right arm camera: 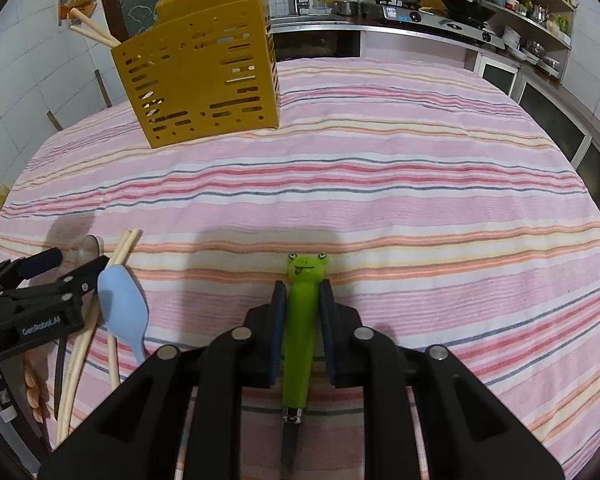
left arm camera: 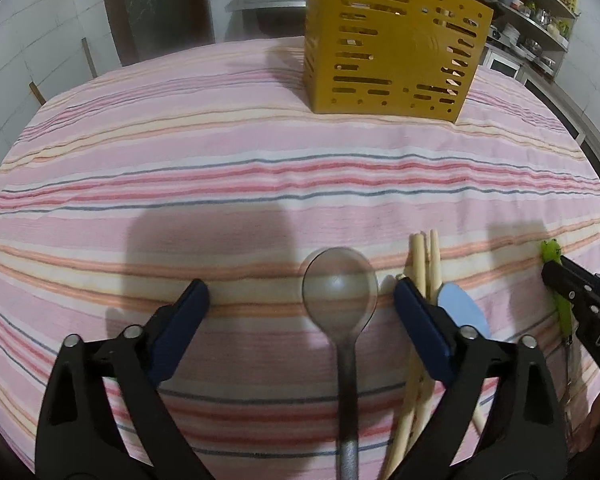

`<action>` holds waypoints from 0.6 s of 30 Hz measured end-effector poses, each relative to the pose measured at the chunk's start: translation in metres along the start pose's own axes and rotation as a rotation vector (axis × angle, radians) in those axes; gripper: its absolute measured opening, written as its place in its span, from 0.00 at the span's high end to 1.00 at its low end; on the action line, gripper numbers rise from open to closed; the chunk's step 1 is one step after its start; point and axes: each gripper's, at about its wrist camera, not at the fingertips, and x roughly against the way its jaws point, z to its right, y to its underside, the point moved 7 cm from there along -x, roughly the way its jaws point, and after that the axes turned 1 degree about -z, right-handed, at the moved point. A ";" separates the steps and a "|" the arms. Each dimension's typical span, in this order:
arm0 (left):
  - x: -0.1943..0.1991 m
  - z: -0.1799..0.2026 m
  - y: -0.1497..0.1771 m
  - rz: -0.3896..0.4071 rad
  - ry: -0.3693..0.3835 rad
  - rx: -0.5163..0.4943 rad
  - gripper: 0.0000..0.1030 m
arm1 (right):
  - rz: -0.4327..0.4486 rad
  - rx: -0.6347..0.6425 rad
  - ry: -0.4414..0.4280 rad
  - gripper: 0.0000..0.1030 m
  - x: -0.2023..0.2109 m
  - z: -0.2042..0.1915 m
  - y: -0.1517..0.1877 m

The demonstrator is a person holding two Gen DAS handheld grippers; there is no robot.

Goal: Organize utensils
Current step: 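Close the right tool on the green frog-handled fork while the left tool grasps the dark spoon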

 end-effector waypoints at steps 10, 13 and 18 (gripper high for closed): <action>0.001 0.005 -0.006 -0.018 0.014 0.009 0.48 | 0.000 -0.011 -0.004 0.83 -0.002 0.001 -0.005; 0.005 0.008 -0.004 -0.012 0.018 0.003 0.59 | 0.012 -0.009 -0.005 0.83 0.001 0.001 -0.005; 0.009 0.009 -0.001 0.005 0.020 0.004 0.66 | 0.053 -0.016 -0.005 0.83 0.013 0.001 -0.008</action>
